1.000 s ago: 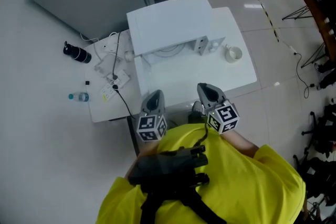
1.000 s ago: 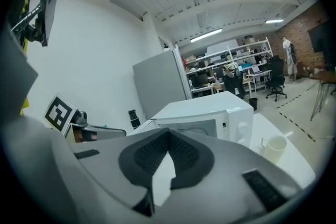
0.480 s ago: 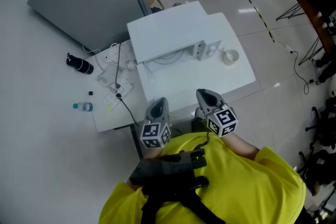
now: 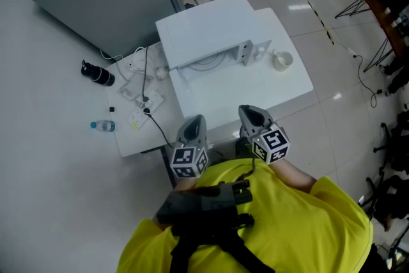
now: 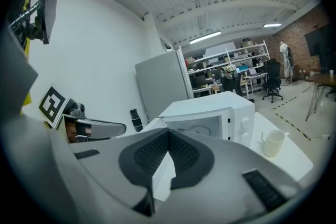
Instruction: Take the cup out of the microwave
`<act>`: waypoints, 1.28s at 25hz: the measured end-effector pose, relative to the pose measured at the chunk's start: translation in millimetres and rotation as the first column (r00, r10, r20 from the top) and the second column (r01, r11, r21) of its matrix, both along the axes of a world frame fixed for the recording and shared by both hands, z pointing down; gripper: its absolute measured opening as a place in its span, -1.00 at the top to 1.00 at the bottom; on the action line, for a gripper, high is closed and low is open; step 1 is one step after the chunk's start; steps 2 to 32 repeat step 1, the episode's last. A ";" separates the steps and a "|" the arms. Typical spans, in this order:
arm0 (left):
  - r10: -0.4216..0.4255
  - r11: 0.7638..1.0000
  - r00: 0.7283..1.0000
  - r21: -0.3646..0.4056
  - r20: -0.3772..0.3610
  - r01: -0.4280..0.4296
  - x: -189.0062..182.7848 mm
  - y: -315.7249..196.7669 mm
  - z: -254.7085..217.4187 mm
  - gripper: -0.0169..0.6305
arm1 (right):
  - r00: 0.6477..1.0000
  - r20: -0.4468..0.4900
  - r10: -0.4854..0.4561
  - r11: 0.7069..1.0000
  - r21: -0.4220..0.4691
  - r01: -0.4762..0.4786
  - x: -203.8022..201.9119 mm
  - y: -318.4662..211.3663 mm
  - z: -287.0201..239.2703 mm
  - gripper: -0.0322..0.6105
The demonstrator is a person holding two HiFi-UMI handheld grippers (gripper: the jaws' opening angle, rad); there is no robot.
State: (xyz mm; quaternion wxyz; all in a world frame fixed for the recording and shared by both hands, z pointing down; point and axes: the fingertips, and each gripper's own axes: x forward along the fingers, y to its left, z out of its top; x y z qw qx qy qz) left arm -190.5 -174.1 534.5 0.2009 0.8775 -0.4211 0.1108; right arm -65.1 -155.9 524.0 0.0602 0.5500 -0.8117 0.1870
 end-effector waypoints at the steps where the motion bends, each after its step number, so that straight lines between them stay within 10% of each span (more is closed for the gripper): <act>1: 0.003 1.000 1.000 0.001 0.000 -0.003 -1.1 1.0 -0.9 0.94 | 1.000 -0.002 -0.003 1.000 0.000 0.003 -2.2 1.1 -0.2 0.89; 32: 0.003 1.000 1.000 0.001 0.000 -0.003 -1.1 1.0 -0.9 0.94 | 1.000 -0.002 -0.003 1.000 0.000 0.003 -2.2 1.1 -0.2 0.89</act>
